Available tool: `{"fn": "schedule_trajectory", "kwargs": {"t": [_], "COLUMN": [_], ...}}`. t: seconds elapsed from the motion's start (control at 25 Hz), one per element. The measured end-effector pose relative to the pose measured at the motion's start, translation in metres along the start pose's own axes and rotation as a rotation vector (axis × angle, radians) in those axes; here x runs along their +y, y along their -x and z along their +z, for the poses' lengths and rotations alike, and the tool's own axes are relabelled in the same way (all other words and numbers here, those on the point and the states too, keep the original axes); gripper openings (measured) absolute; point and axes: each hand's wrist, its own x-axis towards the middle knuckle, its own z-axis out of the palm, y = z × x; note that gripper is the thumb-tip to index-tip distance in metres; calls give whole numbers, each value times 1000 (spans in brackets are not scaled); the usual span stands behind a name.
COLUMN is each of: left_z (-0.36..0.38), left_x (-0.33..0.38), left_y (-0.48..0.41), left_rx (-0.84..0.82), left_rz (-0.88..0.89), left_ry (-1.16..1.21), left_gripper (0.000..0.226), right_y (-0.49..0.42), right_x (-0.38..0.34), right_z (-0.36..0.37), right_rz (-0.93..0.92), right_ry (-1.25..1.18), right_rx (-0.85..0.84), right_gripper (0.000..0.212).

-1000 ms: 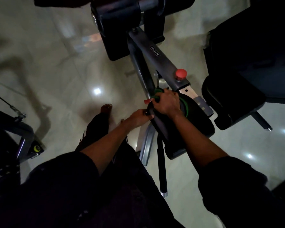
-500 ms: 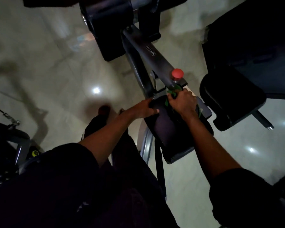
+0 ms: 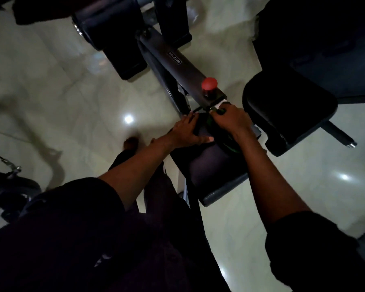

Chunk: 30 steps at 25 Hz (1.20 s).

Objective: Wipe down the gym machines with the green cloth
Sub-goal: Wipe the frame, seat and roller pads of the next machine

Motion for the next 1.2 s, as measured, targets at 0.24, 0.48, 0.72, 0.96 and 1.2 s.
{"fn": "schedule_trajectory", "kwargs": {"t": [0.24, 0.48, 0.72, 0.96, 1.2], "left_z": [-1, -27, -28, -33, -37], "left_x": [19, 37, 35, 42, 51], "left_y": [-9, -24, -29, -22, -4], "left_rx": [-37, -170, -208, -240, -143], "left_rz": [1, 133, 73, -11, 50], "left_ry": [-89, -80, -69, -61, -195], "left_gripper": [120, 108, 116, 114, 75], "right_y": [32, 11, 37, 23, 23], "right_x": [61, 66, 84, 57, 46], "right_z": [-12, -14, -8, -18, -21], "right_rz": [91, 34, 53, 96, 69], "right_ry": [-145, -305, -289, -260, -352], "right_rx": [-16, -93, -25, 14, 108], "right_gripper": [53, 54, 57, 58, 46]}}
